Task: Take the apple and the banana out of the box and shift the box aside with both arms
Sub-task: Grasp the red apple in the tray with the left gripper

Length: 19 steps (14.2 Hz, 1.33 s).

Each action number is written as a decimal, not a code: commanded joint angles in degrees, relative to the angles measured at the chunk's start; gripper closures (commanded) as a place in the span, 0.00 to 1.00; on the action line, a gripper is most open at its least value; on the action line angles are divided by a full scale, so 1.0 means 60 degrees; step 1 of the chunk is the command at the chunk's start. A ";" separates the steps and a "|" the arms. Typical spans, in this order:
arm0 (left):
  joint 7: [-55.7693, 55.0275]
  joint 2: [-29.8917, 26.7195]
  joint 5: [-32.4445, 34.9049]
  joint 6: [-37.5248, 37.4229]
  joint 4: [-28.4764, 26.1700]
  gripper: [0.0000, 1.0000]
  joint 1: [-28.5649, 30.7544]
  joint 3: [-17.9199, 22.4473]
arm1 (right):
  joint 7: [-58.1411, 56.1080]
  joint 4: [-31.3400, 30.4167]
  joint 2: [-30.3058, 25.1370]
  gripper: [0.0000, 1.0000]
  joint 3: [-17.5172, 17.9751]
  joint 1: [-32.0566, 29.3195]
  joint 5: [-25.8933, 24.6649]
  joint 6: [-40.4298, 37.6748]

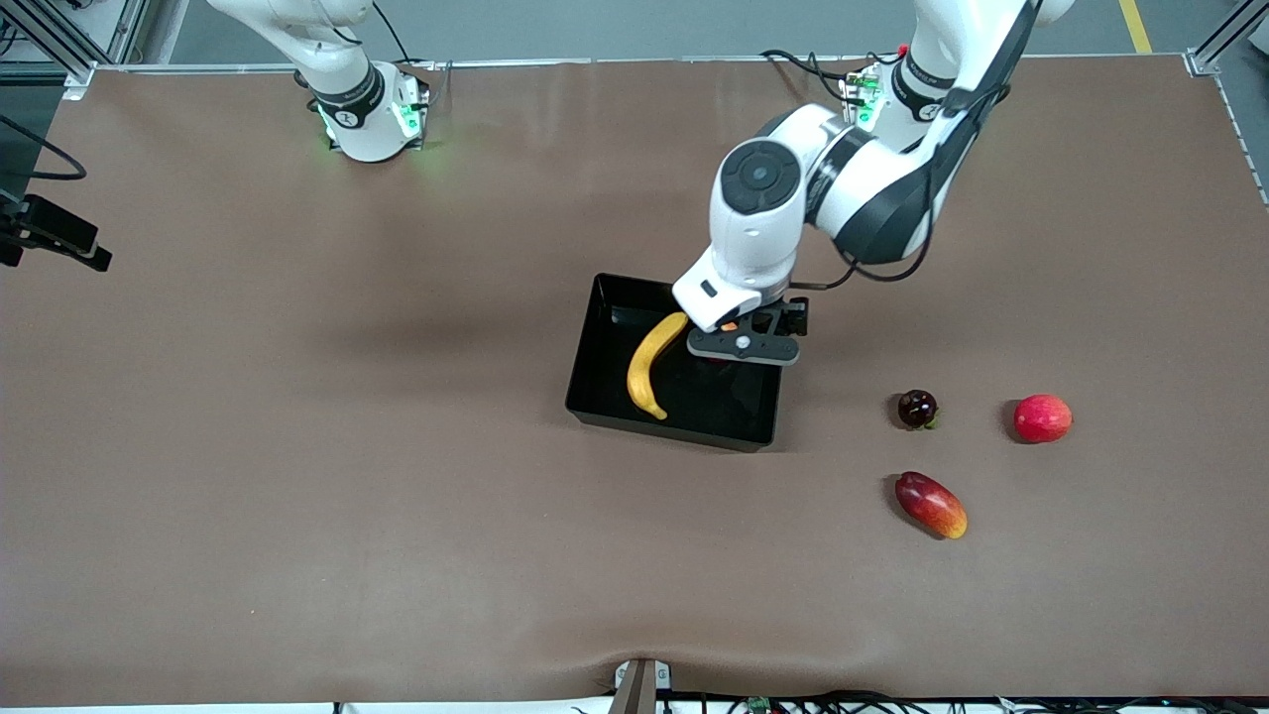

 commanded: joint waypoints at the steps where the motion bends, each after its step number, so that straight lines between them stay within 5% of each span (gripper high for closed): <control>1: -0.0739 0.0423 0.0048 0.0541 -0.0093 0.00 -0.0086 -0.0046 | 0.0077 0.0286 0.0129 0.00 0.0141 -0.0167 -0.0034 -0.0092; 8: -0.1504 0.1128 0.0032 0.1889 -0.1190 0.00 -0.0291 -0.0090 | 0.0018 0.0300 0.0129 0.00 0.0141 -0.0167 -0.0034 -0.0092; 17: -0.1519 0.1654 0.0061 0.1978 -0.1486 0.00 -0.0379 -0.0090 | -0.0011 0.0300 0.0129 0.00 0.0141 -0.0167 -0.0034 -0.0107; 19: -0.1461 0.1713 0.0105 0.2066 -0.1515 0.16 -0.0466 -0.0090 | -0.0011 0.0300 0.0129 0.00 0.0156 -0.0152 -0.0049 -0.0107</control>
